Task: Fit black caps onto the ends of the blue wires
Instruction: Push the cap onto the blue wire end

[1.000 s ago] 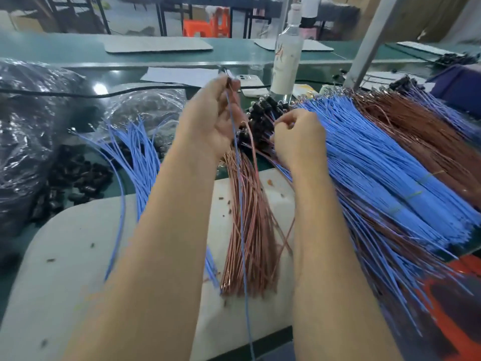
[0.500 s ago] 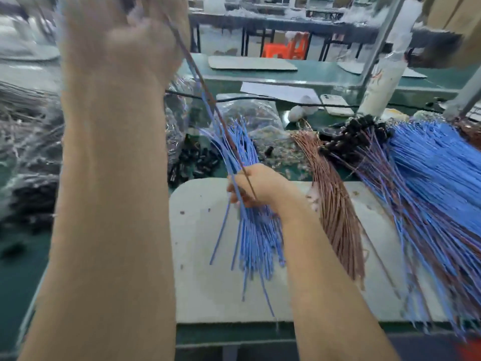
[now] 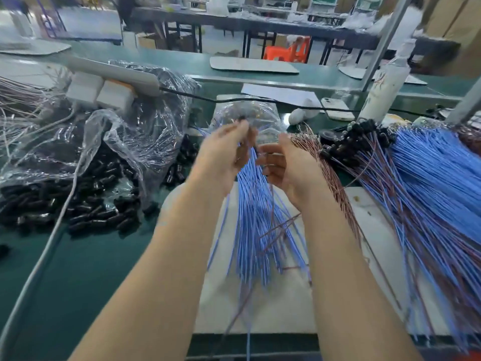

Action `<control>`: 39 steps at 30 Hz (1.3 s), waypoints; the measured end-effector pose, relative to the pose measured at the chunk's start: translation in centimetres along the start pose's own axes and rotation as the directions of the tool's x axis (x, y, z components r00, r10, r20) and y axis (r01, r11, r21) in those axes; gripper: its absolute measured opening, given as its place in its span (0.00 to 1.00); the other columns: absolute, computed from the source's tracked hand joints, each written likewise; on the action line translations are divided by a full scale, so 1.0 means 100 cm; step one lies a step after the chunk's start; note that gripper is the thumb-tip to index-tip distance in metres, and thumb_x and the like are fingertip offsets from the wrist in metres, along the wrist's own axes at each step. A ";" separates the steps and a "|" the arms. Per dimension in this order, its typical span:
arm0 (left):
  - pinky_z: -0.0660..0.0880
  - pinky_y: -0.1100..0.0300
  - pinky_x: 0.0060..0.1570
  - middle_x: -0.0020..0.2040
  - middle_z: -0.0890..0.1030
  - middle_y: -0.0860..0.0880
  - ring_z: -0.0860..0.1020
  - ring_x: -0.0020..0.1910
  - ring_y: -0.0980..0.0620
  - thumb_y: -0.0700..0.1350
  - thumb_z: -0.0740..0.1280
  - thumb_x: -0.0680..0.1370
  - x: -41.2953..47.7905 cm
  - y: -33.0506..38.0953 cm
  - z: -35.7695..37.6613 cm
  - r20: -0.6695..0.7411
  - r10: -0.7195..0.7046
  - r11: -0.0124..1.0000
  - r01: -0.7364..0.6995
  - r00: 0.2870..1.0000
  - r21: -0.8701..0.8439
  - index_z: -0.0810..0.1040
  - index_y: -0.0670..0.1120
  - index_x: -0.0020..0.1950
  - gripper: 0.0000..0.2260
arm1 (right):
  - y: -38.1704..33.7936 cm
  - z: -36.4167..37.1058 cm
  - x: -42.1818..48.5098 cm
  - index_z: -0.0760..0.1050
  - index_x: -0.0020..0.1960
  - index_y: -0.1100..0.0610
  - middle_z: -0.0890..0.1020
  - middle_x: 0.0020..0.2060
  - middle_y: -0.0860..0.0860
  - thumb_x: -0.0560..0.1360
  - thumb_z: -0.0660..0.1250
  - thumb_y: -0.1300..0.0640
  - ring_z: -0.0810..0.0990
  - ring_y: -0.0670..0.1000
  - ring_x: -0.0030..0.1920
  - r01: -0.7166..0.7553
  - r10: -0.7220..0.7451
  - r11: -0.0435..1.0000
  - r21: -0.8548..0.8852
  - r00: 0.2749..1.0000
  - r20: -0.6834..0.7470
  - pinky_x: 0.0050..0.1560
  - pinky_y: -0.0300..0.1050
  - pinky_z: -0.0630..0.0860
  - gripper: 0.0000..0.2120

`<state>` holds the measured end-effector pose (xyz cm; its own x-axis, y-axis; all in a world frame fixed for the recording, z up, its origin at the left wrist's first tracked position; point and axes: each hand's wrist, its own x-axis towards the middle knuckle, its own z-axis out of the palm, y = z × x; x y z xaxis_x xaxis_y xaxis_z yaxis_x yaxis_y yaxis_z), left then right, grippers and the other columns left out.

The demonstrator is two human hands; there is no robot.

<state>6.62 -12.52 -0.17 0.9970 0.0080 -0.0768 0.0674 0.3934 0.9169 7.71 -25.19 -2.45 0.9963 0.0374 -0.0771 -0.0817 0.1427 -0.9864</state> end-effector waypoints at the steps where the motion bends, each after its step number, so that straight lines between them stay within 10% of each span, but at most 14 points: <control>1: 0.74 0.63 0.38 0.35 0.81 0.53 0.77 0.37 0.56 0.42 0.66 0.79 0.003 -0.017 -0.005 -0.063 0.056 0.991 -0.048 0.996 0.124 0.78 0.48 0.41 0.07 | 0.000 0.003 0.002 0.78 0.41 0.56 0.82 0.29 0.49 0.81 0.57 0.47 0.75 0.44 0.25 0.016 -0.015 0.997 -0.070 1.000 0.017 0.28 0.34 0.71 0.19; 11: 0.74 0.69 0.36 0.34 0.81 0.53 0.79 0.33 0.60 0.38 0.67 0.77 0.022 -0.048 -0.030 -0.053 0.183 0.967 -0.169 0.982 0.191 0.77 0.48 0.45 0.05 | 0.025 0.014 0.012 0.76 0.45 0.51 0.83 0.39 0.52 0.74 0.70 0.58 0.82 0.52 0.42 0.172 -0.193 0.862 -0.476 0.981 0.005 0.50 0.54 0.79 0.04; 23: 0.71 0.72 0.36 0.37 0.79 0.53 0.74 0.32 0.64 0.40 0.67 0.78 0.020 -0.046 -0.022 -0.121 0.276 0.949 -0.250 0.953 0.193 0.77 0.52 0.45 0.07 | 0.027 0.012 0.012 0.77 0.47 0.55 0.84 0.43 0.54 0.76 0.68 0.55 0.80 0.52 0.45 0.203 -0.217 0.670 -0.714 0.973 0.073 0.50 0.47 0.75 0.04; 39: 0.74 0.71 0.41 0.40 0.79 0.50 0.78 0.39 0.58 0.36 0.65 0.78 0.016 -0.048 -0.018 -0.029 0.346 0.901 -0.323 0.938 0.290 0.76 0.46 0.50 0.06 | 0.024 0.014 0.011 0.79 0.49 0.60 0.83 0.41 0.53 0.76 0.68 0.57 0.82 0.51 0.44 0.268 -0.338 0.743 -0.614 0.941 0.002 0.52 0.50 0.78 0.07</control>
<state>7.87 -12.72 -5.46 0.9572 0.1704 0.2338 -0.2507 0.0850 0.9643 8.53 -23.45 -4.75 0.9652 -0.0112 0.2611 0.2222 -0.4908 -0.8425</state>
